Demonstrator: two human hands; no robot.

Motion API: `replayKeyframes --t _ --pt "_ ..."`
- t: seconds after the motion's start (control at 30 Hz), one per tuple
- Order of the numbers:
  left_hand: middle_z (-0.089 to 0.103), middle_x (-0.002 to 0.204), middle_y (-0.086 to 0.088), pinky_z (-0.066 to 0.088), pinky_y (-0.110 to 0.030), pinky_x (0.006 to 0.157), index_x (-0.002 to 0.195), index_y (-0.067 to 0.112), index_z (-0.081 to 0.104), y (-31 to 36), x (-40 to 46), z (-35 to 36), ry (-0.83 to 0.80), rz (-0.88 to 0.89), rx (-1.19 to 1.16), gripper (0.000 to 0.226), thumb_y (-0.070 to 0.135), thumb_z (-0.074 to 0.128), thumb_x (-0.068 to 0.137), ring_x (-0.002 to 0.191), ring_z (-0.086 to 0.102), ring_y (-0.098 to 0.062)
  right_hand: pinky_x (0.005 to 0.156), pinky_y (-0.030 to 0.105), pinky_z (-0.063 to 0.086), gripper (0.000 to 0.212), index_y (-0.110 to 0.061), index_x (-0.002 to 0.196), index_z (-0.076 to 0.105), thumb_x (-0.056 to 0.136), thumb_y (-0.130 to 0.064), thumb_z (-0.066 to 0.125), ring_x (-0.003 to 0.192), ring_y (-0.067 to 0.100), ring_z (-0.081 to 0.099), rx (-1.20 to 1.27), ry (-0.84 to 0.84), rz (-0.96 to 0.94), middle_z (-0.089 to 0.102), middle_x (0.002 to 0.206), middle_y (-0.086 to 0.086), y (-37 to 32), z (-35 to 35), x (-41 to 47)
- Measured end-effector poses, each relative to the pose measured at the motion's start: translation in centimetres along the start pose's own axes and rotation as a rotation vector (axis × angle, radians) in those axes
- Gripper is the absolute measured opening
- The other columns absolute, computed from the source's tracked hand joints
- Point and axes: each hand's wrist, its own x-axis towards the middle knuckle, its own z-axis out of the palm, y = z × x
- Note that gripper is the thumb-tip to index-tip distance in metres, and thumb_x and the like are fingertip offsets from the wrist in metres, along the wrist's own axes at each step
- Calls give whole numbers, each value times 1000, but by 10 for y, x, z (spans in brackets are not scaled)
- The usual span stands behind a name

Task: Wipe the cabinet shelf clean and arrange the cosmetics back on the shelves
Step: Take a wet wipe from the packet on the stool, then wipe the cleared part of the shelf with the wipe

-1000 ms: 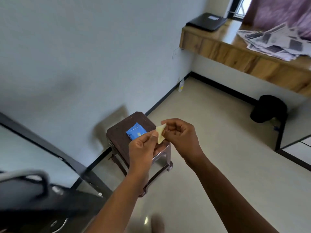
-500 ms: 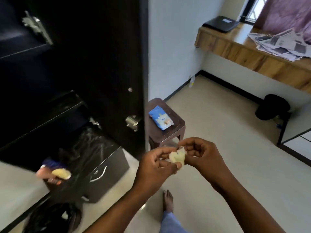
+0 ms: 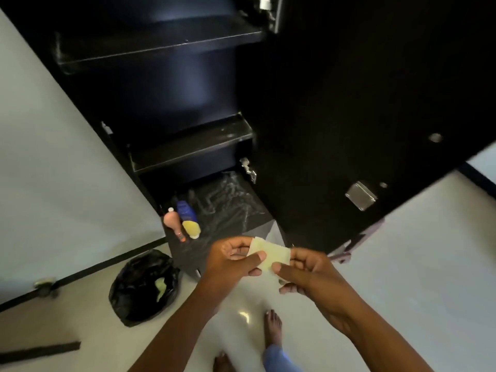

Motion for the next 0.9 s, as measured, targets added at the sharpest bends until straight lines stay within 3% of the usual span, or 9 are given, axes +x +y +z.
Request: replayKeyframes --t 0.1,0.2,0.37,0.43,0.57,0.63,0.7,0.77,0.9 --pt "80 96 -3 63 -32 71 107 16 76 -10 32 -22 65 27 42 25 4 79 85 89 78 -22 80 36 64 21 -8 98 75 81 -15 84 92 24 77 -3 90 -13 77 98 6 6 25 47" --pt "80 91 4 63 -27 67 97 29 73 -25 75 -33 169 63 129 31 1 77 86 84 77 -13 83 43 64 30 -15 104 71 79 -9 86 98 26 75 6 167 -28 74 106 7 20 37 103" --pt "74 115 4 62 -42 88 119 30 69 -51 155 -37 283 113 282 39 34 77 81 105 72 -16 83 44 64 44 -24 117 57 85 -4 80 102 26 73 31 211 -119 70 111 8 34 46 203" --pt "70 113 8 59 -31 89 124 25 66 -62 187 -39 327 118 326 39 23 77 87 105 69 -13 75 37 64 41 -20 116 55 87 2 75 102 26 73 52 189 -147 70 112 12 35 49 241" --pt "67 113 11 50 -5 71 130 24 63 -79 239 -41 404 125 354 44 12 75 89 89 65 1 72 31 63 24 -17 102 64 90 3 72 109 24 69 -17 208 -179 69 113 7 46 48 311" --pt "67 122 7 54 -11 78 135 23 60 -84 260 -40 422 111 389 49 8 72 91 96 67 -3 71 26 63 15 -14 95 72 92 0 70 110 20 68 -47 246 -190 71 110 0 52 50 341" --pt "65 134 0 58 -33 96 142 23 55 -86 277 -38 425 113 435 52 11 67 92 115 67 -14 72 26 64 18 -20 91 76 93 -2 70 111 17 67 -89 297 -223 72 114 -3 59 53 368" --pt "57 146 -3 41 -40 115 150 23 45 -87 284 -36 374 117 633 56 25 60 96 133 56 -22 80 34 65 18 -25 92 77 93 -8 71 112 16 66 -172 337 -260 71 115 -7 67 55 388" --pt "27 166 -3 9 -18 117 162 19 21 -102 277 -31 324 125 883 72 29 56 100 152 26 -20 88 24 58 12 -26 98 76 95 -16 70 101 11 67 -391 385 -350 69 109 -9 69 51 383"
